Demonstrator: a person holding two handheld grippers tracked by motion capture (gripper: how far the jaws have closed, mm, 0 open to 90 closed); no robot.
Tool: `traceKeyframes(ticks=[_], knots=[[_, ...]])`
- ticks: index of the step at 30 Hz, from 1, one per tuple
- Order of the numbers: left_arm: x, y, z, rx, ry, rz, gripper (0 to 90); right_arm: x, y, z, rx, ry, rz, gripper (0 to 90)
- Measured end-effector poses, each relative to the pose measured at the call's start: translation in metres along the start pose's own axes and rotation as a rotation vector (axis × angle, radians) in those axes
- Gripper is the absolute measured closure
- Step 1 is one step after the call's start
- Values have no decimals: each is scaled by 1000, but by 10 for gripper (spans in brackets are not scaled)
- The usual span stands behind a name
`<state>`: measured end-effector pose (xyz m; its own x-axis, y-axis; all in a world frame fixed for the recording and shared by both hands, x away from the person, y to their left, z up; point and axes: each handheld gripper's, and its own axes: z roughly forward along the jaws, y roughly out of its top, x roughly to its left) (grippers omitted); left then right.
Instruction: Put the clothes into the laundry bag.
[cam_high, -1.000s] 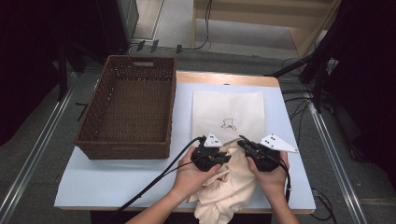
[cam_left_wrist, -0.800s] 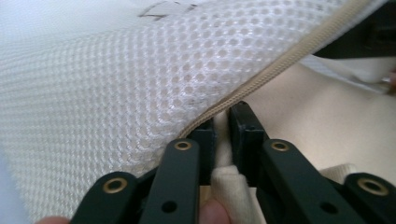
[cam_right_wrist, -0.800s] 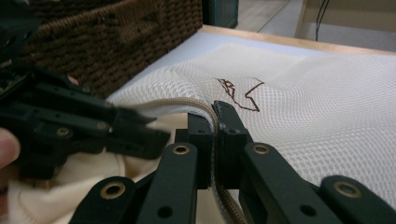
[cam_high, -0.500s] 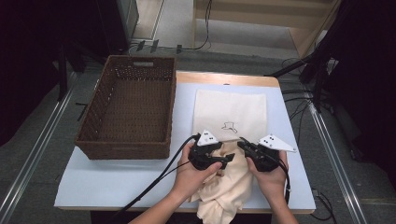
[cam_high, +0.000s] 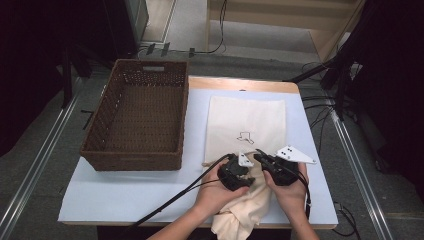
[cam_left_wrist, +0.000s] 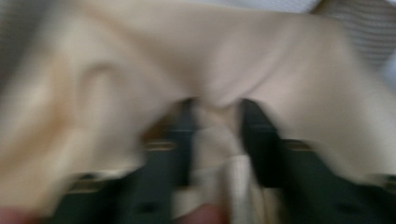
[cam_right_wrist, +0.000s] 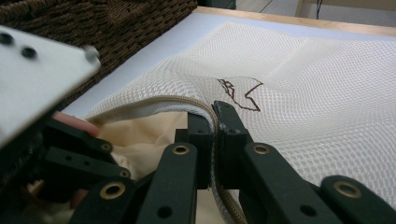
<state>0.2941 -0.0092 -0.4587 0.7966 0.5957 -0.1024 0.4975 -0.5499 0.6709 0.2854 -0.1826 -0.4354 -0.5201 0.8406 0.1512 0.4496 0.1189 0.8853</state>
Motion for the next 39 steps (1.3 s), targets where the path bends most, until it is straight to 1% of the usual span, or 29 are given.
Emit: traceKeyframes(ticks=[1,3,6,7,9,10,11,12,13,14,15,17,18,20,22,23,25,27,28,29,30,31,32,33,34,35,36,37,39], knots=[[2,0,-2,-12,-4,-10,835,0,0,0,0,2,2,869],[6,0,-8,-47,-1,-29,881,-1,0,-1,1,5,2,868],[10,2,-21,-140,50,-75,886,-1,0,-1,-3,9,6,869],[13,3,-26,-187,92,-103,887,0,1,-2,-8,6,11,869],[18,3,-31,-247,141,-158,887,2,1,-2,-20,5,2,869],[22,3,-30,-263,135,-202,886,3,2,-2,-18,6,1,869],[24,2,-27,-258,123,-228,884,5,2,-2,-16,7,-2,869],[25,1,-22,-235,99,-241,870,6,2,-1,-16,7,-8,869],[25,0,-16,-212,62,-249,822,7,2,-1,-14,7,-10,869],[23,-3,-12,-212,42,-254,747,6,1,-1,-10,7,-9,868],[22,-6,-11,-224,18,-259,675,6,1,-2,-8,6,-7,869],[20,-11,-19,-300,-40,-279,512,3,0,-3,-8,4,-2,869],[17,-12,-25,-326,-51,-280,467,2,0,-3,-12,5,2,869],[9,-12,-38,-375,-59,-256,408,-1,0,-4,-16,2,9,869],[-1,-8,-44,-383,-86,-199,378,-3,1,-5,-22,6,16,868],[-5,-7,-42,-361,-105,-179,348,-3,1,-5,-22,5,20,868],[-11,-6,-31,-298,-101,-130,310,-2,2,-5,-22,4,20,868],[-13,-8,-18,-228,-139,-124,269,-1,3,-6,-23,5,18,868],[-15,-10,-11,-185,-141,-111,254,0,3,-6,-24,6,18,868],[-17,-11,-5,-148,-128,-92,259,0,4,-6,-23,7,14,868],[-19,-12,-1,-112,-89,-66,279,-1,4,-7,-20,8,17,868],[-19,-12,-1,-93,-57,-51,380,-2,3,-6,-20,11,23,868],[-18,-12,0,-81,-37,-44,522,-3,3,-6,-16,11,27,868],[-16,-12,0,-76,-49,-47,658,-4,3,-6,-15,10,30,868],[-14,-12,-1,-84,-58,-67,774,-4,2,-6,-17,13,29,868],[-12,-12,-3,-98,-56,-87,829,-4,2,-6,-16,13,29,868],[-10,-11,-4,-112,-55,-102,844,-4,2,-7,-14,11,31,868],[-9,-11,-7,-149,-37,-121,850,-4,2,-7,-17,14,27,868],[-4,-9,-16,-241,23,-171,853,-4,2,-9,-19,13,25,868]])
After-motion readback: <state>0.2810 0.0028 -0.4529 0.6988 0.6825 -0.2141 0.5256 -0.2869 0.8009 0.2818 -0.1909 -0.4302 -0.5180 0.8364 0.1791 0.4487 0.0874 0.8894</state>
